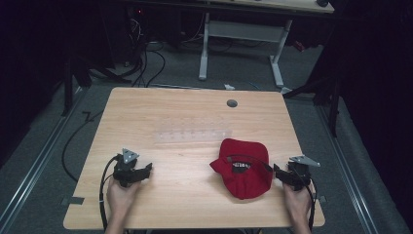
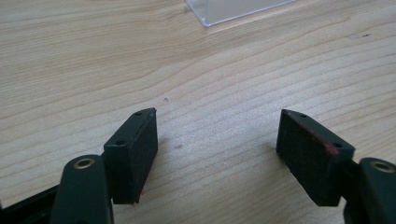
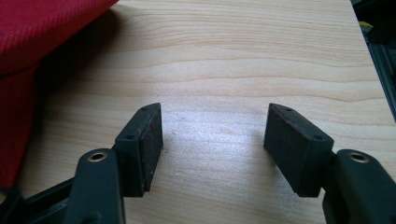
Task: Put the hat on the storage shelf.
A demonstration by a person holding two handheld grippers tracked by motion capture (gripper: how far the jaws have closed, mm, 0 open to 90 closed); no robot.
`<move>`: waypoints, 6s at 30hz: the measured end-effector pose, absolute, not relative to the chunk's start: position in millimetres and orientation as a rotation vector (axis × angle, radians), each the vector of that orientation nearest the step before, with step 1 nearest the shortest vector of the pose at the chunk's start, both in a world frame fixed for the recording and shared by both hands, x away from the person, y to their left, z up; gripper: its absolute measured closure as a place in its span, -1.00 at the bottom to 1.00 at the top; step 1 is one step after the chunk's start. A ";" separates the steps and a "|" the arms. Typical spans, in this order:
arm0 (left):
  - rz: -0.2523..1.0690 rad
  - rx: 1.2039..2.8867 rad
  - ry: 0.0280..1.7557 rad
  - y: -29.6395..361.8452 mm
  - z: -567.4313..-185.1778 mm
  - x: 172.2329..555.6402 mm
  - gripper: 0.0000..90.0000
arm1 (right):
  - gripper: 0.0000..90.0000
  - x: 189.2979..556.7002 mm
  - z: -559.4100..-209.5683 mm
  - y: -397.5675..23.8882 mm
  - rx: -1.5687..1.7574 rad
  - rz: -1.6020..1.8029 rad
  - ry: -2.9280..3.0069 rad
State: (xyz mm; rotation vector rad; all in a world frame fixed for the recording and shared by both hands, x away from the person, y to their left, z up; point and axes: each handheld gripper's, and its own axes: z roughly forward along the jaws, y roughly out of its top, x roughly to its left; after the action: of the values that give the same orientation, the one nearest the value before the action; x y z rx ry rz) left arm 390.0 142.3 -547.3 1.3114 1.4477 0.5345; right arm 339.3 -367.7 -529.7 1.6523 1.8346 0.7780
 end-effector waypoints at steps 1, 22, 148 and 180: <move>0.534 1.314 1.448 142.4 -547.2 389.9 -0.35 | -0.16 339.2 -529.6 -367.6 1.653 0.776 1.835; 0.534 1.312 1.451 142.3 -547.2 389.6 -0.36 | -0.34 340.4 -530.0 -366.0 1.637 0.781 1.868; 0.545 1.312 1.468 141.5 -547.9 391.7 -0.53 | 0.76 328.1 -502.4 -323.9 1.572 1.172 1.986; 0.409 1.393 1.277 111.8 -523.6 361.2 -0.46 | 0.80 333.7 -468.1 -314.1 1.516 1.275 2.118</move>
State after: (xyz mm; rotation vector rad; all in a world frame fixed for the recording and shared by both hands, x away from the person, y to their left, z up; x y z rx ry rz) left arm 361.2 111.8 -523.6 1.3931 1.2767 0.4089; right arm 333.7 -314.1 -468.1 1.5157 2.1176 1.2749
